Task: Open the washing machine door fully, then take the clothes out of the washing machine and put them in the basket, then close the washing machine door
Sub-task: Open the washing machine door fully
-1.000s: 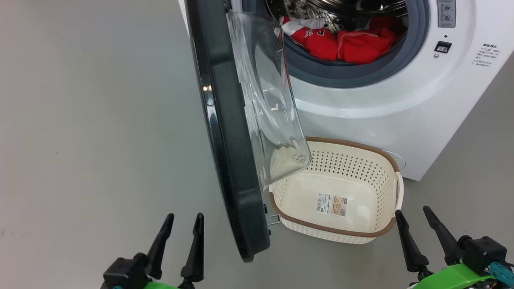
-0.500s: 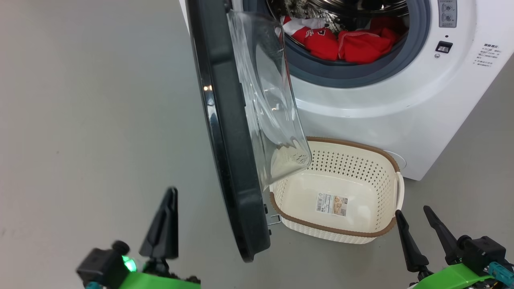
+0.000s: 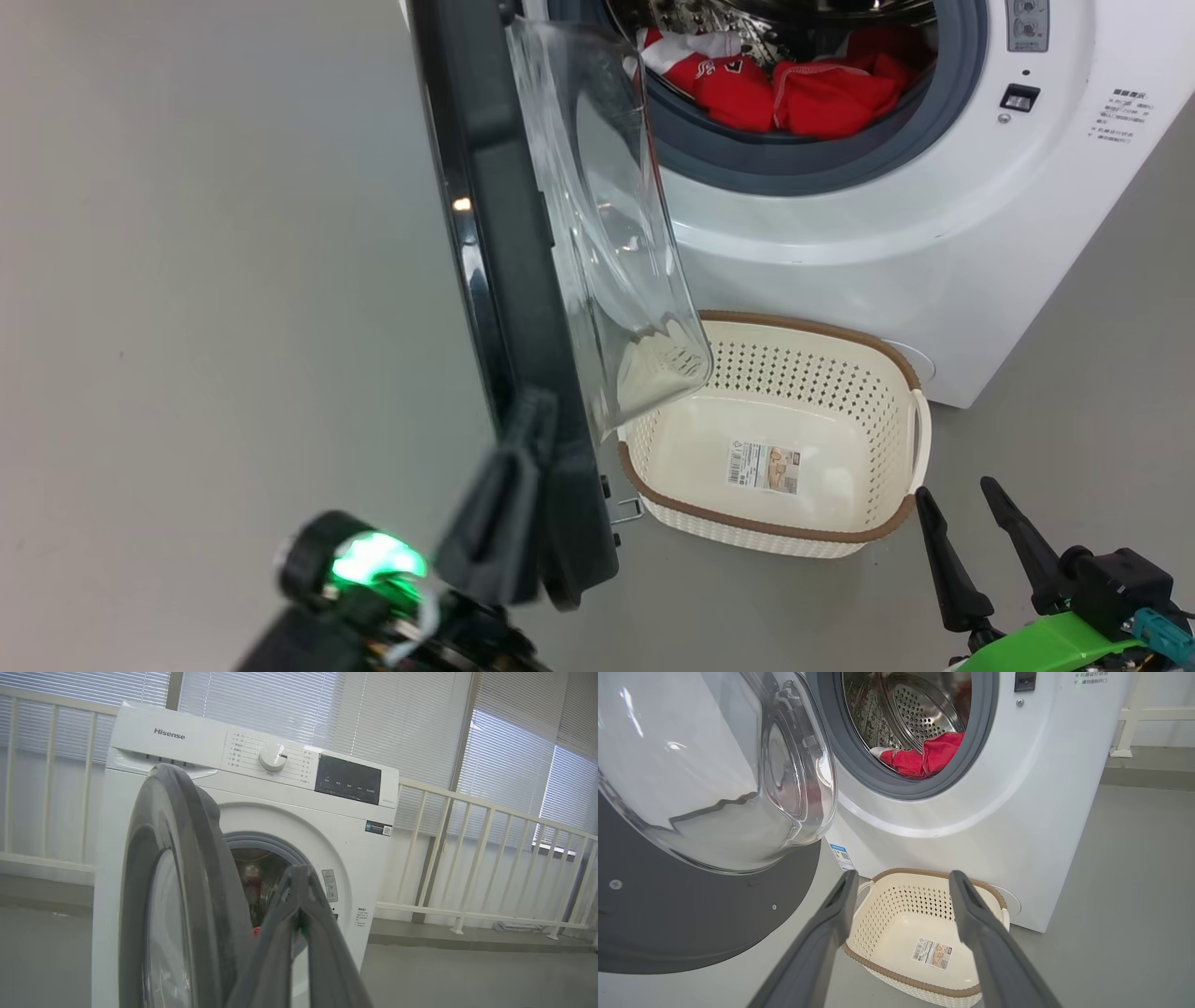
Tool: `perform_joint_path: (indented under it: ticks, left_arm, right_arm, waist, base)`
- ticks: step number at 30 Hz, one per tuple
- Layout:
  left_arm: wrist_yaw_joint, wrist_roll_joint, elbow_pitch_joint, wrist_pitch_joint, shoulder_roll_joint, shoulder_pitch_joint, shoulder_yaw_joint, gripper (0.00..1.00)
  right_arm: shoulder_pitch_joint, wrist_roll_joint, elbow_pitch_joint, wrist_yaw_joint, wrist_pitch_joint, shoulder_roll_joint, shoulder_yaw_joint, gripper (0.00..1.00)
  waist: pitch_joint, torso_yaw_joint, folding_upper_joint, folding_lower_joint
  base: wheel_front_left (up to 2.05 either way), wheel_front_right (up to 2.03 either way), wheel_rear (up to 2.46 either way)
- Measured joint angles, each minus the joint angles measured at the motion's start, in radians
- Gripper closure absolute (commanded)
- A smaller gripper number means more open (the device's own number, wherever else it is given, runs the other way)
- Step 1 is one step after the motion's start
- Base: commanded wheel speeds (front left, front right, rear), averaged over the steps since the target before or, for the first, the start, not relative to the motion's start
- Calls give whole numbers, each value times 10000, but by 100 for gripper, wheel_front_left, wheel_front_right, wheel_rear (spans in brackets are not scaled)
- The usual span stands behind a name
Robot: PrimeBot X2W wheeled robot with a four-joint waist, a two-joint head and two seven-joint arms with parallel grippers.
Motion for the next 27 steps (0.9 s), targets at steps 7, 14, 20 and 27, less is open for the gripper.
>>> perform_joint_path:
  ticks: [7,14,20,27]
  left_arm:
    - [-380,-140,767,2,31,10,-1035,100]
    - [-546,-608,2435,4,52,78,-1749,100]
    - [-539,-920,3444,4,58,77,-1820,100]
    - [-353,-1214,3852,4,58,76,-1695,100]
  right_arm:
    - [-19,29,-10,0,0,-12,23,0]
    - [-27,29,-15,0,0,-10,40,0]
    - [-27,77,-12,0,0,-8,69,0]
    - [-25,79,-12,0,0,-2,79,0]
  waist:
    - [109,-74,0,0]
    - [91,-86,0,0]
    - [3,-74,0,0]
    - [-88,-58,0,0]
  base:
    - [0,0,0]
    - [0,0,0]
    - [0,0,0]
    - [0,0,0]
